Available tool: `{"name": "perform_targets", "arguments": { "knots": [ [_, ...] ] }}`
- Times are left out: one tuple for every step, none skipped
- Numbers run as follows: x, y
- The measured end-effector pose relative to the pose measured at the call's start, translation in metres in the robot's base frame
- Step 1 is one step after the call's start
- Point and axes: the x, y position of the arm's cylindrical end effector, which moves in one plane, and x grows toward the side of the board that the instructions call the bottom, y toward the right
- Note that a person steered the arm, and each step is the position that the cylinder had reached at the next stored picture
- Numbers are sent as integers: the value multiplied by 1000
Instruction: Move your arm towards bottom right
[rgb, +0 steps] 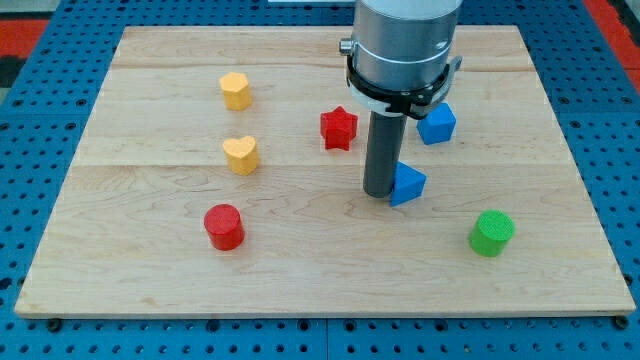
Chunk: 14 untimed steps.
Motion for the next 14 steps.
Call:
{"name": "perform_targets", "arguments": {
  "knots": [
    [0, -13],
    [0, -43],
    [0, -48],
    [0, -79],
    [0, -117],
    [0, -121],
    [11, -104],
    [24, -94],
    [27, -92],
    [27, -91],
    [27, -90],
    [27, -95],
    [33, -116],
    [35, -117]
  ]
}}
